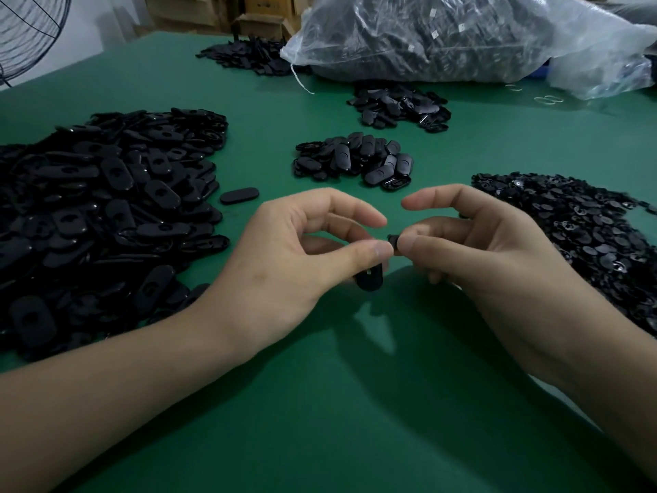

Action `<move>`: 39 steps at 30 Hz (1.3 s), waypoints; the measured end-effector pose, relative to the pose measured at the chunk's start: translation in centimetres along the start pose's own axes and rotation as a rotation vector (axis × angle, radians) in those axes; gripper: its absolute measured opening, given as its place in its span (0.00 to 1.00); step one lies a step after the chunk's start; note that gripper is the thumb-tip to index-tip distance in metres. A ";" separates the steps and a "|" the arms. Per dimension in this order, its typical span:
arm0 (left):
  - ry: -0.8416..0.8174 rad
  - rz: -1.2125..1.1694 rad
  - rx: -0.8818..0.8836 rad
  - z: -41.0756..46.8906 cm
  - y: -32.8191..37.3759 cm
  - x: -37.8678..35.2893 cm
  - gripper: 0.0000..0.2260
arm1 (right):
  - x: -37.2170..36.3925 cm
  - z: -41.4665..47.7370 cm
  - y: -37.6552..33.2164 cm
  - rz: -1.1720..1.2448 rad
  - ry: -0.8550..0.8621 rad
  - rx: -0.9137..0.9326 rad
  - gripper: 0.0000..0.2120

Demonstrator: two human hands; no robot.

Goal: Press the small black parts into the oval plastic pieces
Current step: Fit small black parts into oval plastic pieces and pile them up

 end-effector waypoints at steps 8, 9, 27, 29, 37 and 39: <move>0.133 -0.146 0.085 0.8 -0.4 1.8 0.13 | -0.5 -0.2 -0.9 -0.198 -0.047 0.114 0.15; 0.117 -0.157 0.096 0.8 -0.5 1.6 0.12 | -0.5 -0.2 -1.1 -0.237 -0.052 0.134 0.15; 0.042 -0.043 0.075 0.0 0.1 0.0 0.08 | -0.5 -0.8 -3.9 -0.831 0.029 0.423 0.14; 0.029 -0.038 0.083 0.0 0.0 0.0 0.07 | -0.6 -0.9 -4.1 -0.862 0.020 0.440 0.14; -0.011 -0.027 0.127 0.0 -0.4 -0.3 0.07 | -1.5 -1.3 -4.6 -1.042 -0.069 0.528 0.14; -0.019 -0.030 0.148 0.0 -0.6 -0.3 0.06 | -1.7 -1.3 -4.6 -1.077 -0.100 0.552 0.14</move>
Point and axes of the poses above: each hand's wrist, its own z-axis towards the middle knuckle, its own x-axis out of the back of the hand, y = z × x, the point moved 7 cm from there along z, towards the middle knuckle, and after that the axes turned 11 degrees about x, right-handed, at the moved point
